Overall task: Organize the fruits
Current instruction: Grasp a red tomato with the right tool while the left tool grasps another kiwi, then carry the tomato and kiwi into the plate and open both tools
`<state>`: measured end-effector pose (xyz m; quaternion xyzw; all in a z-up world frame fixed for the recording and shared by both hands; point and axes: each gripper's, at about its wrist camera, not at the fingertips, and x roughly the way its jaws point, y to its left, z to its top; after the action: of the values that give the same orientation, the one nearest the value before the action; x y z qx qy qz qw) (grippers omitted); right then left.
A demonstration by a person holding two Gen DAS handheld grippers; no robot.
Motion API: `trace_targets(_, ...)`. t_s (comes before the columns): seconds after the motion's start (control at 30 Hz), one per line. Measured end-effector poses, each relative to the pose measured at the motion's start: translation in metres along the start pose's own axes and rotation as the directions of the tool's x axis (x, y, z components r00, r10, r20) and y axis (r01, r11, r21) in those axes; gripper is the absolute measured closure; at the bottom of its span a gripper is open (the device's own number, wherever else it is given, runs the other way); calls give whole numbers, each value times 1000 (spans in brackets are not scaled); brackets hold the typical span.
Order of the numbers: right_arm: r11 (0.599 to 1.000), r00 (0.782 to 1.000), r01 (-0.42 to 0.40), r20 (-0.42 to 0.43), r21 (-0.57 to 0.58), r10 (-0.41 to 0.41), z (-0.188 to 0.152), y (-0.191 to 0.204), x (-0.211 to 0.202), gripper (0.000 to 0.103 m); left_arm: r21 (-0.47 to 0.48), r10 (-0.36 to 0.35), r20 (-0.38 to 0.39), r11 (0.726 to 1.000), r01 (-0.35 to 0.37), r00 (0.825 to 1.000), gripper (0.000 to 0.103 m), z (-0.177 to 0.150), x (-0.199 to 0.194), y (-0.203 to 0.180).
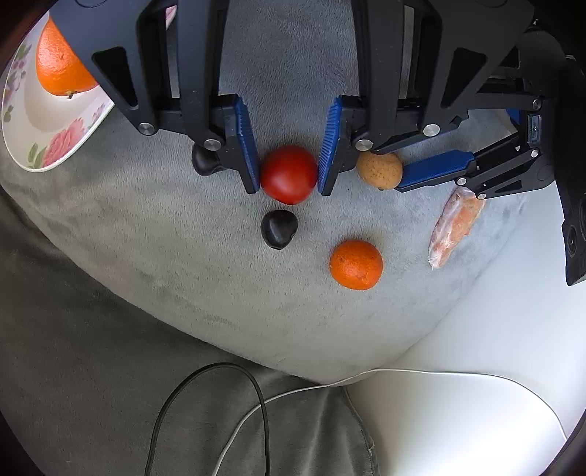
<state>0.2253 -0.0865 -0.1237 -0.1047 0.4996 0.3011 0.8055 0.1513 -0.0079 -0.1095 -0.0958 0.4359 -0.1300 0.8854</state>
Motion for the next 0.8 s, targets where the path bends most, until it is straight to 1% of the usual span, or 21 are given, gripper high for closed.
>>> trace_targets(0.2, 1000, 1000, -15, 27, 18, 14, -2, -1, -12, 69, 3, 0, 18, 1000, 0, 1000, 76, -3, -12, -1)
trace_targets(0.4, 999, 996, -22, 89, 36, 19, -9, -7, -39, 69, 12, -9, 43, 1000, 8, 999, 76, -4, -27, -6)
trace_targets(0.5, 998, 992, -24, 122, 50, 18, -17, -13, -58, 69, 21, -17, 58, 1000, 16, 998, 76, -4, -36, -10)
trace_targets(0.8, 994, 977, 6, 213, 106, -28, -39, -43, -110, 69, 66, -60, 95, 996, 54, 994, 76, 2, -56, -38)
